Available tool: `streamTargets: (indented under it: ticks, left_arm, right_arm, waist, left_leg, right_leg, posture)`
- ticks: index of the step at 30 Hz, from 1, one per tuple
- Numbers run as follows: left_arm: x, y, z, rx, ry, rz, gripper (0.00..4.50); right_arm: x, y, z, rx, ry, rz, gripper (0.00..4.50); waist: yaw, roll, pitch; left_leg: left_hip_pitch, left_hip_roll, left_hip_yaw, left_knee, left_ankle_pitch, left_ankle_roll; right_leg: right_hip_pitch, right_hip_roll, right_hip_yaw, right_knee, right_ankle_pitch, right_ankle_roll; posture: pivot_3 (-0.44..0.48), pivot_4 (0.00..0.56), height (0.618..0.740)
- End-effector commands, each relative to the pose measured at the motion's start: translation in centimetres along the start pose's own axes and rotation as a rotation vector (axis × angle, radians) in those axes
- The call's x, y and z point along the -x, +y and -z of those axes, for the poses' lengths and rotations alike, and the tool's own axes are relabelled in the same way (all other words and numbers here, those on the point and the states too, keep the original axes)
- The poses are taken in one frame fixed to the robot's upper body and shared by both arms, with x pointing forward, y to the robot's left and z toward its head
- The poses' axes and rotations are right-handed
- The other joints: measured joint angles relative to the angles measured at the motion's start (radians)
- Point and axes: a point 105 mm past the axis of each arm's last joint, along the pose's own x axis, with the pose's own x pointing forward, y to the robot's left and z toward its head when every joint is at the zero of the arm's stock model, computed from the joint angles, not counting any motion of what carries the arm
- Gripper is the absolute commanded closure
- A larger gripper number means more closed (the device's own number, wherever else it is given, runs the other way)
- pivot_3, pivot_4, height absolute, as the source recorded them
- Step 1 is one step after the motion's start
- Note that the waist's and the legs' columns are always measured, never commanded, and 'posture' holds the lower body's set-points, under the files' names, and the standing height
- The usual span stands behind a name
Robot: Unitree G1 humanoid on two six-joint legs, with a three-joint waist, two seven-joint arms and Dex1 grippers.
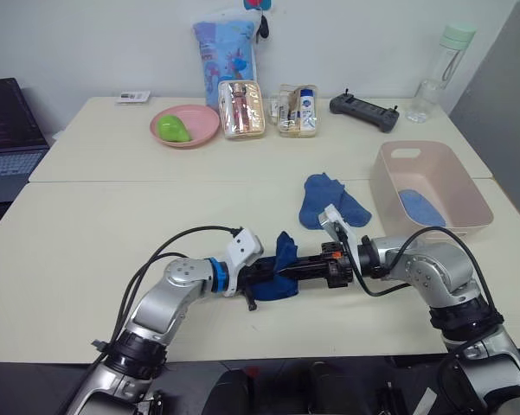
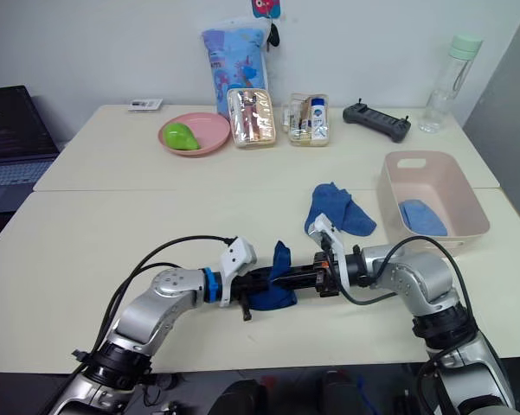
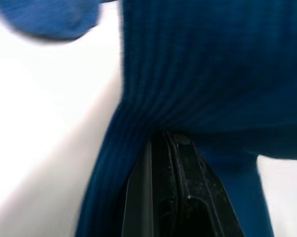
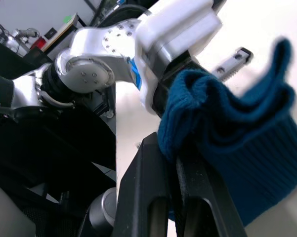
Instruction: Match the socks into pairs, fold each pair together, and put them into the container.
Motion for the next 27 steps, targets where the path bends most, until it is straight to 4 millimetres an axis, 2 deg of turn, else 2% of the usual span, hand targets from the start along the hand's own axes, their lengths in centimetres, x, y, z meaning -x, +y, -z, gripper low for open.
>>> streamTargets:
  ticks: [1, 6, 9, 13, 17, 19, 21, 23, 27]
  left_arm:
    - [4.3, 0.0, -2.8, -0.014, -0.057, -0.035, 4.48]
    - [7.2, 0.1, -3.8, -0.031, -0.036, -0.076, 4.48]
    - [8.4, 0.7, -4.7, -0.059, -0.042, -0.117, 4.5]
    - [8.3, 0.5, -5.7, -0.048, -0.08, -0.111, 4.5]
    - [7.7, -1.1, -5.8, -0.057, -0.071, -0.025, 4.5]
    - [7.3, -1.4, -6.1, -0.055, -0.082, -0.001, 4.5]
    - [6.6, -1.4, -5.8, -0.049, -0.072, 0.005, 4.5]
    - [6.2, -1.3, -4.3, -0.066, -0.01, 0.001, 4.5]
    - [5.1, -1.2, 0.7, -0.073, 0.118, -0.01, 4.5]
  right_arm:
    - [-1.5, -0.1, -0.2, 0.058, 0.015, -0.015, 4.5]
    - [-2.7, -1.1, 0.5, 0.086, 0.054, 0.013, 4.5]
    - [-2.9, -1.0, 0.3, 0.081, 0.043, -0.005, 3.72]
    - [-2.7, -1.0, 0.0, 0.087, 0.036, 0.005, 2.33]
    - [-1.6, 0.7, -1.6, 0.058, -0.006, -0.05, 0.89]
    - [-0.9, 1.0, -2.4, 0.04, -0.032, -0.054, 0.89]
    - [-0.1, 0.4, -2.8, 0.029, -0.049, 0.002, 0.89]
    - [0.5, -0.4, -2.4, 0.026, -0.026, 0.065, 0.89]
    - [1.8, -2.7, -0.7, 0.024, 0.053, 0.23, 0.89]
  waist:
    - [-0.001, 0.0, 0.0]
    - [0.008, 0.001, 0.001]
    - [0.01, 0.001, 0.001]
    - [0.009, 0.001, 0.001]
    - [0.008, 0.001, 0.001]
    - [0.008, 0.001, 0.001]
    - [0.008, 0.001, 0.001]
    - [0.007, 0.001, 0.001]
    - [0.007, 0.001, 0.001]
  left_leg:
    - [-0.001, 0.001, 0.0, 0.0, 0.0, 0.0]
    - [-0.004, 0.0, -0.001, 0.001, 0.0, 0.0]
    - [-0.006, -0.002, -0.001, 0.003, 0.0, 0.0]
    - [-0.008, -0.002, -0.001, 0.002, 0.0, 0.0]
    - [-0.011, -0.002, 0.0, 0.002, 0.0, 0.0]
    - [-0.011, -0.001, 0.0, 0.001, 0.0, 0.0]
    - [-0.011, -0.001, 0.0, 0.001, 0.0, 0.0]
    - [-0.011, -0.002, 0.0, 0.002, 0.0, 0.0]
    - [-0.01, -0.002, 0.002, 0.001, 0.0, 0.0]
  right_leg:
    - [-0.001, 0.0, 0.0, 0.001, 0.0, 0.0]
    - [-0.004, 0.0, -0.001, 0.002, 0.0, -0.001]
    - [-0.005, -0.001, -0.001, 0.002, 0.0, -0.001]
    - [-0.008, -0.001, -0.001, 0.002, 0.0, -0.001]
    - [-0.013, -0.001, 0.0, 0.003, 0.0, -0.001]
    - [-0.013, -0.001, 0.0, 0.003, 0.0, -0.001]
    - [-0.012, -0.001, 0.0, 0.003, 0.0, -0.001]
    - [-0.012, -0.001, 0.0, 0.003, 0.0, -0.001]
    - [-0.012, -0.001, 0.002, 0.003, 0.0, -0.001]
  posture:
    - [0.0, 0.15, 0.74]
    - [0.0, 0.15, 0.74]
    - [0.0, 0.15, 0.74]
    - [0.0, 0.15, 0.74]
    - [0.0, 0.15, 0.74]
    - [0.0, 0.15, 0.74]
    - [0.0, 0.15, 0.74]
    - [0.0, 0.15, 0.74]
    - [0.0, 0.15, 0.74]
